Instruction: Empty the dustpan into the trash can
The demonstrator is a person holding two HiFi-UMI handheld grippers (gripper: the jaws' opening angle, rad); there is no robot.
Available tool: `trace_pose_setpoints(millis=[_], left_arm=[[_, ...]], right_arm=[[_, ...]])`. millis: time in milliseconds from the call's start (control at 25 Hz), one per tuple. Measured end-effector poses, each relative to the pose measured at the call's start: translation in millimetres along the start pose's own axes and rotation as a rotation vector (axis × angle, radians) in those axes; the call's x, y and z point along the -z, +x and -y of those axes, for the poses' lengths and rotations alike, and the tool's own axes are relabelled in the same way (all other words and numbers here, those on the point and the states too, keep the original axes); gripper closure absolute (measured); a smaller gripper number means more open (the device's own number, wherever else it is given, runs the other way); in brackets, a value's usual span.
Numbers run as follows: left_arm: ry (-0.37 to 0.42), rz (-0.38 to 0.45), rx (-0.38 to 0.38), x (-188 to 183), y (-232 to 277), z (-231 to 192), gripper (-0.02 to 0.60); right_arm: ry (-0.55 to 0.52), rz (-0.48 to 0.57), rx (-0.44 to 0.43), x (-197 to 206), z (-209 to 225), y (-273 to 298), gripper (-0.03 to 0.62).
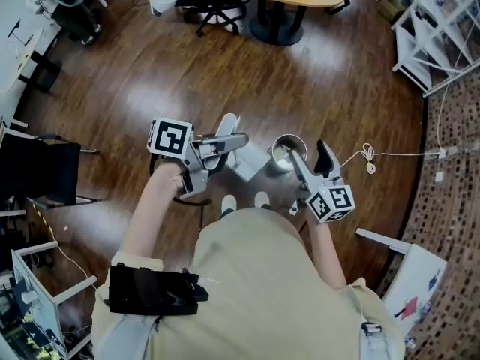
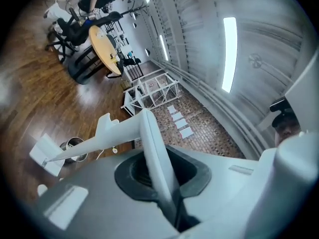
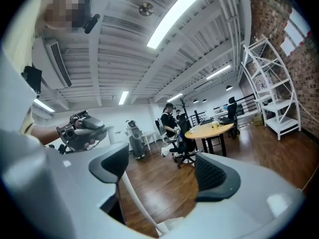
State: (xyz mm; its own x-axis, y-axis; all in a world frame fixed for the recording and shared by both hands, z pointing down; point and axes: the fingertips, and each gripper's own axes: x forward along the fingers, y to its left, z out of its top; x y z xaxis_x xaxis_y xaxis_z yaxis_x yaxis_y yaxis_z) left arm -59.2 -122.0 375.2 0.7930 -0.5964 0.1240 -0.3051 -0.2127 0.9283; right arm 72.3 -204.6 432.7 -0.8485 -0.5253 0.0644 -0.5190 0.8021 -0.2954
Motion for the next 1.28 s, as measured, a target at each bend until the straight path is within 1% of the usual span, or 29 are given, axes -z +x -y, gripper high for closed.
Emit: trace_pose_setpoints(millis=[120,160,240,280,360,480,600,640,720,800,880,960,1000,1040,1080,1160,1200,1280], left_arm=[[0.083,0.043,-0.120,13,-37,-35,0.565],[0.095,0.069,-0.161,17,-48,-50,0.561],[0.094,0.125,-0.247,25,-72,-86,0.549],[0.089,0.151,-0.278,28,-85,-105,0.551],[0.078,0.201,-0.316,35,-110,-143,0.564],[0.069,0.255,-0.380,54,-145,-196,0.563],[0.068,0.303,-0.429,72,-166,-237,0.563],[0.065,0.317,-0.454,77,-173,-251,0.563],[0.044,0.338,-0.527,93,-192,-284,0.563],[0.002,0.338,-0.627,118,-214,-319,0.566],[-0.049,0.319,-0.734,150,-237,-348,0.569],[-0.084,0.332,-0.791,177,-251,-362,0.566],[-0.088,0.341,-0.808,187,-255,-363,0.572],[-0.081,0.332,-0.833,197,-258,-365,0.578],[-0.066,0.295,-0.872,208,-259,-367,0.577],[-0.031,0.178,-0.983,230,-266,-373,0.569],[-0.021,0.143,-1.033,238,-272,-376,0.549],[-0.022,0.145,-1.097,246,-285,-378,0.531]], right_arm=[[0.001,-0.030,-0.068,10,-24,18,0.192],[0.001,-0.041,-0.091,14,-32,22,0.192],[-0.002,-0.063,-0.136,22,-49,30,0.192],[-0.002,-0.073,-0.154,25,-56,34,0.192],[0.001,-0.091,-0.180,32,-69,41,0.192],[-0.007,-0.115,-0.214,40,-87,47,0.192],[-0.013,-0.134,-0.226,44,-89,47,0.192],[-0.010,-0.141,-0.223,47,-86,46,0.192],[-0.002,-0.159,-0.215,52,-83,45,0.192],[-0.001,-0.173,-0.211,55,-81,45,0.192],[-0.007,-0.177,-0.213,55,-81,45,0.192],[-0.010,-0.182,-0.214,54,-79,46,0.192],[-0.010,-0.186,-0.214,54,-77,47,0.192],[-0.010,-0.192,-0.216,55,-75,47,0.192],[-0.010,-0.199,-0.220,58,-73,48,0.192],[-0.006,-0.215,-0.238,65,-75,53,0.191],[-0.003,-0.222,-0.250,68,-78,56,0.192],[0.003,-0.231,-0.277,75,-85,65,0.192]])
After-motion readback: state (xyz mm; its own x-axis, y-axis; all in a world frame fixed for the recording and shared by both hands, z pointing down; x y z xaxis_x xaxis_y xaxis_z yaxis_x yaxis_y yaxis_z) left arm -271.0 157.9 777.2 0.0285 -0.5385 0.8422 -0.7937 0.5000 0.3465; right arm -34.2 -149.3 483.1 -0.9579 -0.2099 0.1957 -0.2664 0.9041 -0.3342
